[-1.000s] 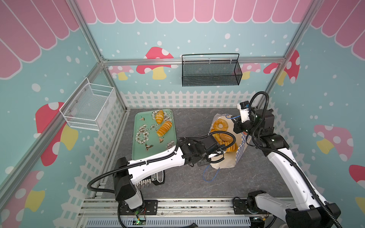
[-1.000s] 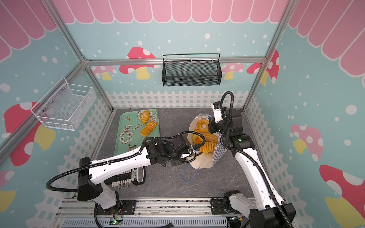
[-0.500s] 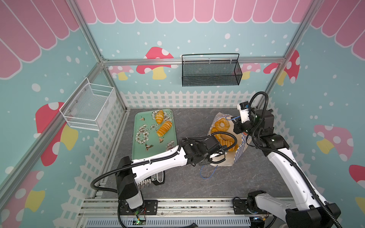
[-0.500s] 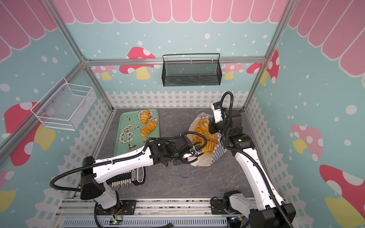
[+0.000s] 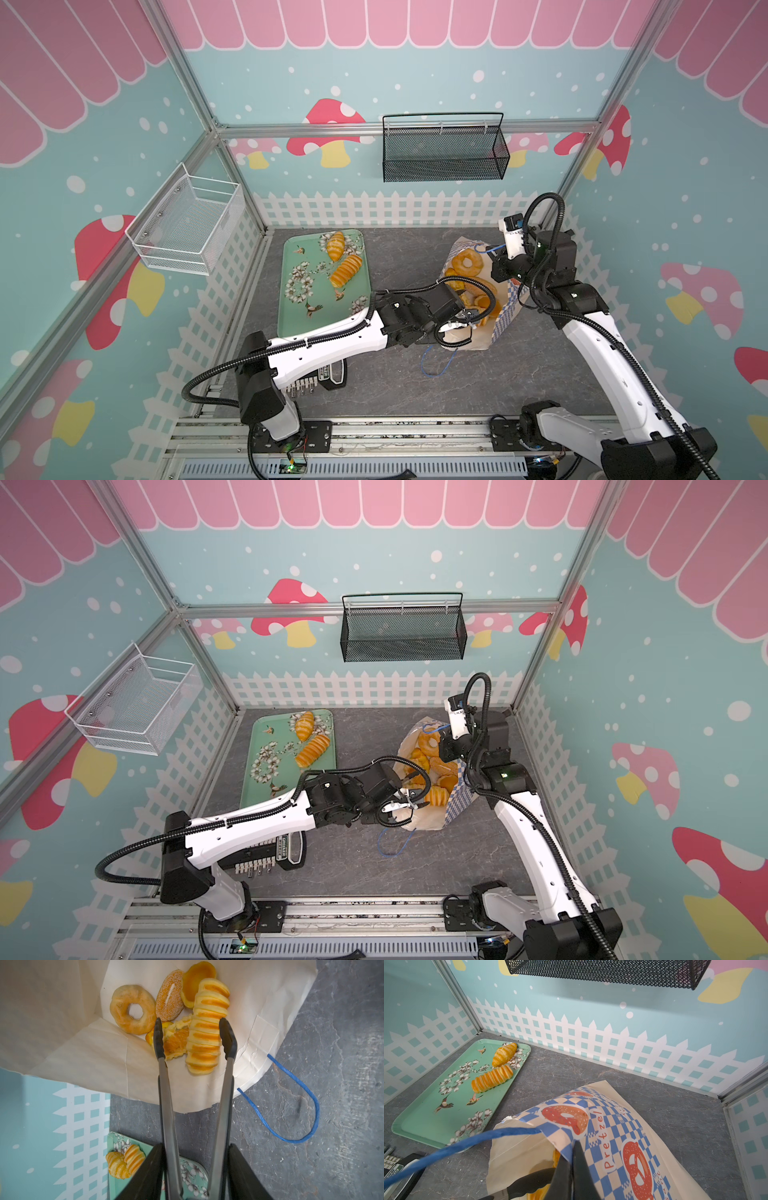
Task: Take the fake bread out of the paper bag
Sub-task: 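Close the tongs around the spiral yellow bread with the left gripper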
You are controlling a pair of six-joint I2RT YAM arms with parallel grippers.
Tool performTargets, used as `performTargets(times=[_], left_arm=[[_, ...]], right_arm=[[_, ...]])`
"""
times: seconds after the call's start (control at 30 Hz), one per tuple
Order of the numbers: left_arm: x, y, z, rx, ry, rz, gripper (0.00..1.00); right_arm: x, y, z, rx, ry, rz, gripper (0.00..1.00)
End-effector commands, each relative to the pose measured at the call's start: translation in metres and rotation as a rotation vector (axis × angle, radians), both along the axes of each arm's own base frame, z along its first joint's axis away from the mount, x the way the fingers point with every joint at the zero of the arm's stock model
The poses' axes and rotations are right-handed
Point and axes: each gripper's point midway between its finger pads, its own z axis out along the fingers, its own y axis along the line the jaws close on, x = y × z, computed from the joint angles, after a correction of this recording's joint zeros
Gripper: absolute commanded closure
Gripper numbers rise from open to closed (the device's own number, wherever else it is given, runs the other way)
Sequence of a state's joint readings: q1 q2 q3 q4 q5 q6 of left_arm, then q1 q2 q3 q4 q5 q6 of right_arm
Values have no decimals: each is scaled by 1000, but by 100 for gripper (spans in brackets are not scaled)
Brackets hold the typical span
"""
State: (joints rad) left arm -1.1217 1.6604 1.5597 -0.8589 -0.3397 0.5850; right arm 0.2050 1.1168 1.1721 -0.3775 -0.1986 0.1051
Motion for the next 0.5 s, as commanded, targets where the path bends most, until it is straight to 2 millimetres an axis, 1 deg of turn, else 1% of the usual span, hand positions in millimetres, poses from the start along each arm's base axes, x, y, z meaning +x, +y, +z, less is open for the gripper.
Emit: performTargets(times=[0.0, 0.13, 0.27, 0.47], left_arm=[[-1, -7, 6, 11, -41, -78, 53], [-1, -9, 5, 23, -50, -103, 53], [1, -9, -5, 42, -72, -111, 54], [8, -13, -13, 36, -119, -96, 54]], right_arm=[[-4, 2, 15, 5, -29, 12, 100], [-5, 1, 14, -1, -28, 8, 100], [-5, 0, 15, -5, -28, 5, 100], [-4, 1, 16, -3, -29, 9, 100]])
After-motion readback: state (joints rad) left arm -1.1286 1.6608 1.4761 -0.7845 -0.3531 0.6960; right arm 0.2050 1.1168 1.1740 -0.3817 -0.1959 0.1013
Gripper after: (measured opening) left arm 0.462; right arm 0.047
